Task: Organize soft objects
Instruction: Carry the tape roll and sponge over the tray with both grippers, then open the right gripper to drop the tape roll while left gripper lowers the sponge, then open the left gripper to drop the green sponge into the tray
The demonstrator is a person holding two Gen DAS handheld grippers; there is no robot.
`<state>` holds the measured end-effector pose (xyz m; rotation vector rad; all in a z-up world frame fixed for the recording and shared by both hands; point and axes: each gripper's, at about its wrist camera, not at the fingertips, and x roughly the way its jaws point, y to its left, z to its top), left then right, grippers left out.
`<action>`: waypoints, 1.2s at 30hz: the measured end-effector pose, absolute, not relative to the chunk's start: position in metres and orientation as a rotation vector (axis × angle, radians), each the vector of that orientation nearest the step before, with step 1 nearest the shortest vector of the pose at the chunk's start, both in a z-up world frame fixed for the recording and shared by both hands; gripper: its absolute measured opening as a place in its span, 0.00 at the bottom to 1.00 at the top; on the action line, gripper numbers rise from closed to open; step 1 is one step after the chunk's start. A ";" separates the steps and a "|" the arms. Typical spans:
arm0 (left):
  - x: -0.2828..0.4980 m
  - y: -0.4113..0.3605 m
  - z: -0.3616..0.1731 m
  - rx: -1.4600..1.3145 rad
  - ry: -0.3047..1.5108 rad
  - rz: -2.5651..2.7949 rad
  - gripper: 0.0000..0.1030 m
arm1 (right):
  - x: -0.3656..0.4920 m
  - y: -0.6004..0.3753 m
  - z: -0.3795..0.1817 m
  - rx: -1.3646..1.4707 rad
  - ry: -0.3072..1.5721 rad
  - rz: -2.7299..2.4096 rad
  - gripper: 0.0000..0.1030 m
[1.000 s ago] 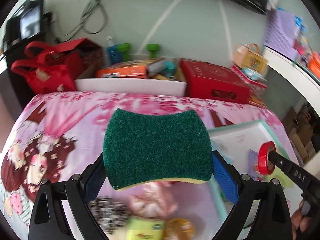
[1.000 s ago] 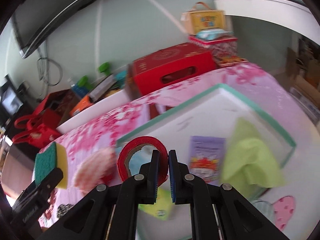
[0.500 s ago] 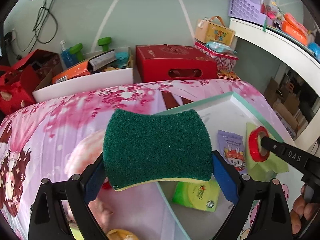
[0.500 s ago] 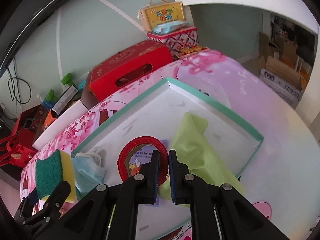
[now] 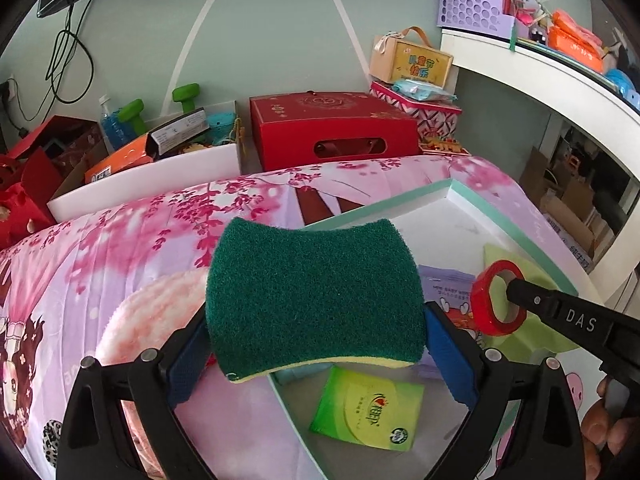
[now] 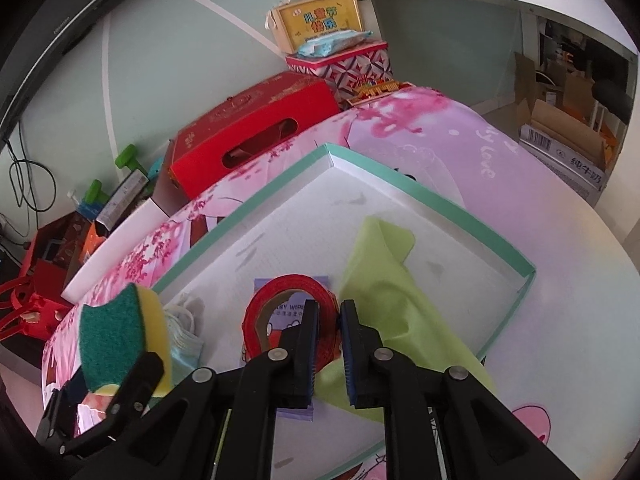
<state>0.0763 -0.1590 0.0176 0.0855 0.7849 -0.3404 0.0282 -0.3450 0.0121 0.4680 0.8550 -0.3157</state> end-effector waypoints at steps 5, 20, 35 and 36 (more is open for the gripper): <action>0.077 -0.152 0.020 0.073 0.790 -0.321 0.96 | 0.030 -0.344 0.010 0.455 0.882 -0.325 0.20; 0.077 -0.151 0.018 0.043 0.784 -0.327 0.97 | 0.029 -0.343 0.012 0.422 0.895 -0.347 0.52; 0.072 -0.152 0.026 0.023 0.727 -0.352 0.97 | 0.028 -0.343 0.013 0.412 0.895 -0.351 0.55; 0.072 -0.151 0.027 0.020 0.727 -0.351 0.97 | 0.028 -0.344 0.013 0.412 0.896 -0.352 0.55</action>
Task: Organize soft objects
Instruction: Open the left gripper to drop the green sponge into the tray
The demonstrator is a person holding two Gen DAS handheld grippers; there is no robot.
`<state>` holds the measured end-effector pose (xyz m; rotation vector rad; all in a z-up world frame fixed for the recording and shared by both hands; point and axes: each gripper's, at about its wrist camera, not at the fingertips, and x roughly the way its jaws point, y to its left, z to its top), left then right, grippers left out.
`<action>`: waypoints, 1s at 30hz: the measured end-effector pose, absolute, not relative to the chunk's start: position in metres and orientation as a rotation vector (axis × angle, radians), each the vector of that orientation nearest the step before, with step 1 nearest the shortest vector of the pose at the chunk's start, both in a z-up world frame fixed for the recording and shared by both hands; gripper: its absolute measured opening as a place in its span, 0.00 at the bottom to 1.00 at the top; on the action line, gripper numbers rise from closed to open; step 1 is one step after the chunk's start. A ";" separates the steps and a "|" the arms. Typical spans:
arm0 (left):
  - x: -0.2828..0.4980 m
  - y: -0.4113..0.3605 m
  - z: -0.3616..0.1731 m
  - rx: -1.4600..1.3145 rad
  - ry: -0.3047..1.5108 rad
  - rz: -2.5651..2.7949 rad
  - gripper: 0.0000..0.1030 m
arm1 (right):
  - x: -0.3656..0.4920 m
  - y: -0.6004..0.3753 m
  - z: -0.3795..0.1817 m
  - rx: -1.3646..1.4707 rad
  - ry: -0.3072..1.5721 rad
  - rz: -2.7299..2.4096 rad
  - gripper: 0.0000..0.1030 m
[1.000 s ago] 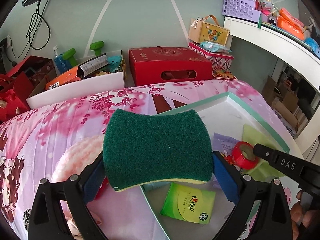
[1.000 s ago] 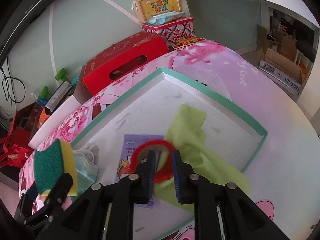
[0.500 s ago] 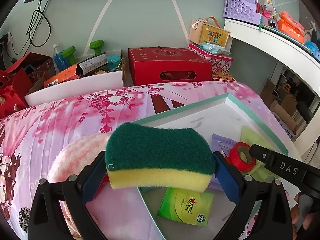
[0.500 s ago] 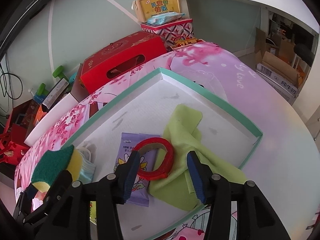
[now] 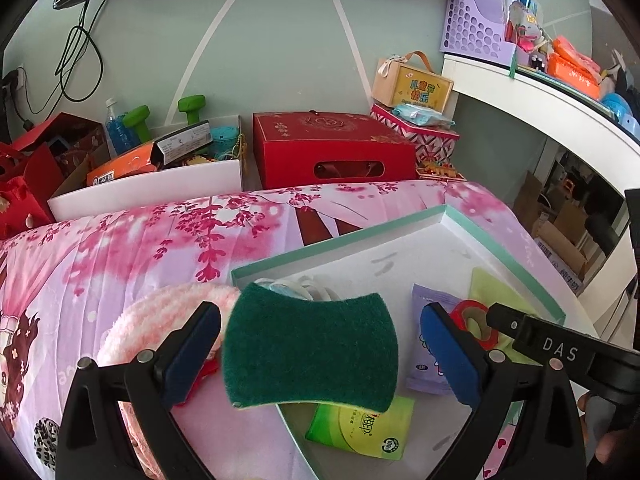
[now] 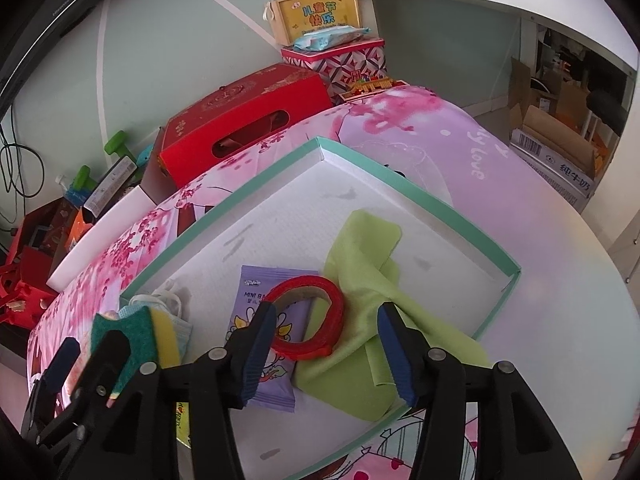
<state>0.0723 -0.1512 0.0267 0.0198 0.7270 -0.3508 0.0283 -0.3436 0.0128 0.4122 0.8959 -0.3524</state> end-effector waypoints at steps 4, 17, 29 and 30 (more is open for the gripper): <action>0.072 -0.147 0.029 0.006 0.721 -0.344 0.97 | 0.028 -0.345 0.013 0.413 0.896 -0.353 0.55; 0.073 -0.077 0.056 -0.073 0.663 -0.113 0.97 | 0.027 -0.340 0.016 0.396 0.900 -0.339 0.55; 0.086 -0.060 0.020 0.036 0.827 0.023 0.97 | 0.031 -0.325 0.021 0.354 0.912 -0.301 0.57; 0.087 -0.063 0.016 0.047 0.847 0.012 0.97 | 0.030 -0.325 0.021 0.354 0.912 -0.303 0.57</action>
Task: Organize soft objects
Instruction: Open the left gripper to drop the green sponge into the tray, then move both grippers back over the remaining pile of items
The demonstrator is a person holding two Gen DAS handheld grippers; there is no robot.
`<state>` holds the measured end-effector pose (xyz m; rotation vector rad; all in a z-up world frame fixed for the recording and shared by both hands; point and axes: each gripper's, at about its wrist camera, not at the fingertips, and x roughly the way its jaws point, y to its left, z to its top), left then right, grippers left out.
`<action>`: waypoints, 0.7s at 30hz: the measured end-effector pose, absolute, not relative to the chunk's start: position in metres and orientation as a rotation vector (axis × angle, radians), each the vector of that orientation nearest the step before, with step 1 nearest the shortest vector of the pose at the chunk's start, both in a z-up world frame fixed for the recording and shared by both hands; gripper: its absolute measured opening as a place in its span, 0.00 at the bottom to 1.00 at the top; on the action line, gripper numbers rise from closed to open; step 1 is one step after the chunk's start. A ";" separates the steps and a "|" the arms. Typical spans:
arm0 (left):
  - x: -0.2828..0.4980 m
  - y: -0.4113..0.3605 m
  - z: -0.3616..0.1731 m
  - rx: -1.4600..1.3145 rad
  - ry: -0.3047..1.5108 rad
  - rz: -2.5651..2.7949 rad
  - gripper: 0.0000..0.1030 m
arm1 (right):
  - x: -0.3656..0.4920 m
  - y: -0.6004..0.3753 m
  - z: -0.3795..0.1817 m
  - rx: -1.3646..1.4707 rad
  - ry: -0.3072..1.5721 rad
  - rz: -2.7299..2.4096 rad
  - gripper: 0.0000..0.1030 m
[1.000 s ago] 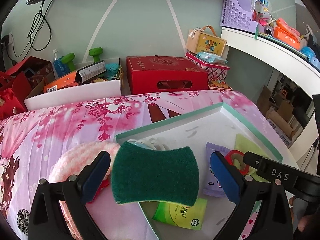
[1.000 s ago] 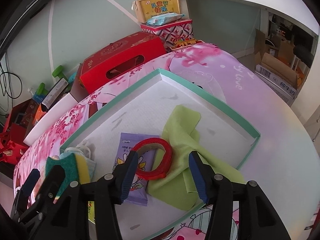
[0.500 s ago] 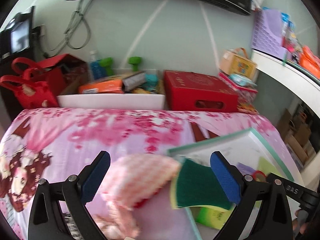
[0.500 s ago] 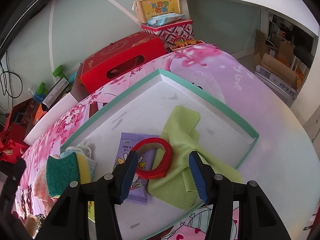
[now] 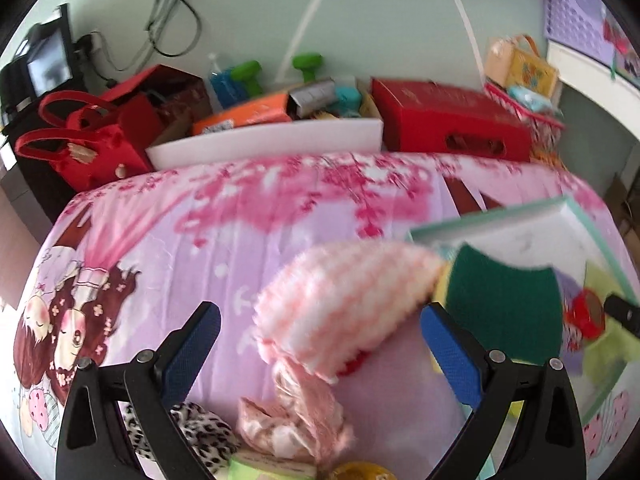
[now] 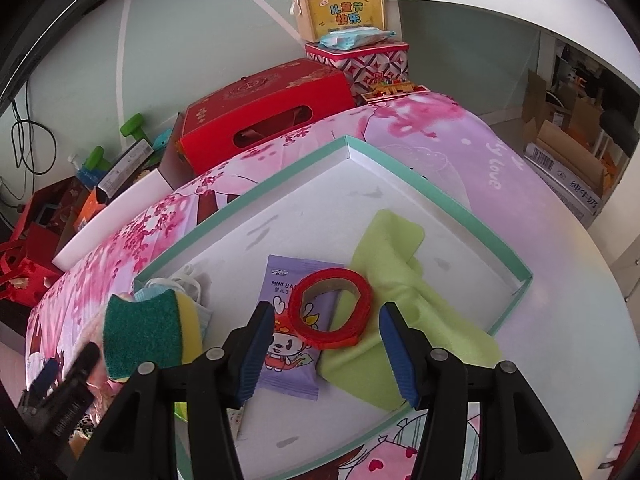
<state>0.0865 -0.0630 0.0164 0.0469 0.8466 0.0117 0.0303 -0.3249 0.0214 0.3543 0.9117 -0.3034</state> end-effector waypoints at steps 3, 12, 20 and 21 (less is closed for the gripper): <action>0.085 -0.072 0.009 0.071 0.873 -0.023 0.97 | 0.030 -0.326 0.022 0.356 0.914 -0.307 0.57; 0.080 -0.107 0.014 0.099 0.830 -0.105 0.97 | 0.030 -0.326 0.022 0.358 0.918 -0.303 0.57; 0.084 -0.132 0.010 0.122 0.808 -0.157 0.97 | 0.031 -0.324 0.019 0.353 0.929 -0.302 0.57; 0.084 -0.133 0.009 0.123 0.808 -0.157 0.97 | 0.032 -0.324 0.019 0.352 0.931 -0.301 0.57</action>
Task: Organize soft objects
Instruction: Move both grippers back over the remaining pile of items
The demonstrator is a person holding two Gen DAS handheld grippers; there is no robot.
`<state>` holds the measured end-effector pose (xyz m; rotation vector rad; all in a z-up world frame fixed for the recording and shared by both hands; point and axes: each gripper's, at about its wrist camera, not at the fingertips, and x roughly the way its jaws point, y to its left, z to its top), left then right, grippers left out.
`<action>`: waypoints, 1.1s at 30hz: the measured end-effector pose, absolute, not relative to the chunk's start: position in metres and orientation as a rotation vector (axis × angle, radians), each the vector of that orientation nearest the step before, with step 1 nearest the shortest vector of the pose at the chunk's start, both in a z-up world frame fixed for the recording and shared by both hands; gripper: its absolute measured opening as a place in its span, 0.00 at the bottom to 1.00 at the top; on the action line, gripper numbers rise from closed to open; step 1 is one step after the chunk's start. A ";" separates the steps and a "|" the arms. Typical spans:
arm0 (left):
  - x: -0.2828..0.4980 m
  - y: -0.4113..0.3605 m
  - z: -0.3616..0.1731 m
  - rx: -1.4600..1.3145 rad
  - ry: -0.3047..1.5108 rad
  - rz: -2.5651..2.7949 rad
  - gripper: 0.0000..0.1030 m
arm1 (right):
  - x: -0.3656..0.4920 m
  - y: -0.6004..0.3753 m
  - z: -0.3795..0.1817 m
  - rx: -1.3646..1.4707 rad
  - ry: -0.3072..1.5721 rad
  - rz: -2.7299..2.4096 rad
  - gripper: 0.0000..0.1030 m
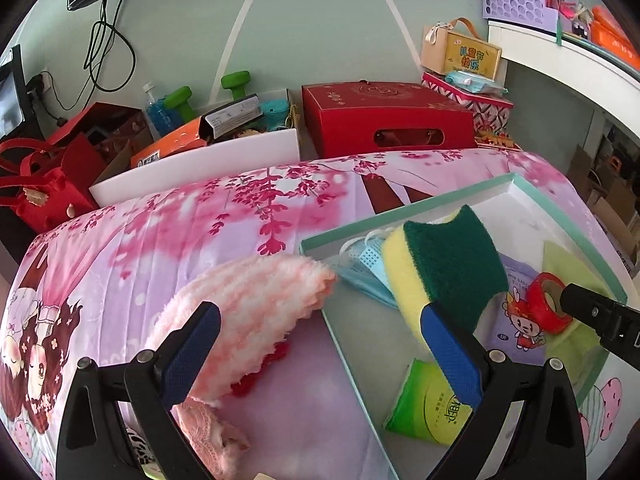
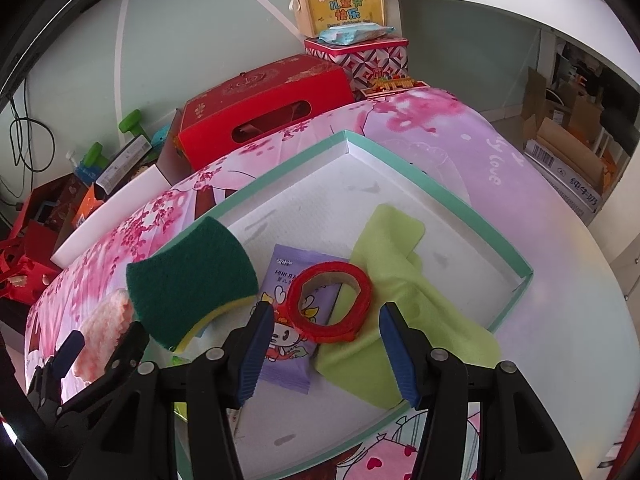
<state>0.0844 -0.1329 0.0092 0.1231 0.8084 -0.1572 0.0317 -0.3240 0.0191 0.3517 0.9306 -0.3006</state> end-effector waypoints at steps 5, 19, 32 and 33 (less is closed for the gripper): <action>0.083 -0.129 0.012 0.122 0.806 -0.146 0.97 | 0.032 -0.323 0.019 0.343 0.934 -0.300 0.63; 0.080 -0.083 0.034 0.020 0.772 -0.049 0.97 | 0.034 -0.318 0.019 0.298 0.928 -0.286 1.00; 0.066 -0.040 0.039 -0.061 0.786 0.009 0.97 | 0.038 -0.275 0.027 0.218 0.939 -0.175 1.00; 0.064 -0.032 0.039 -0.078 0.792 0.023 0.97 | 0.039 -0.267 0.028 0.205 0.942 -0.157 1.00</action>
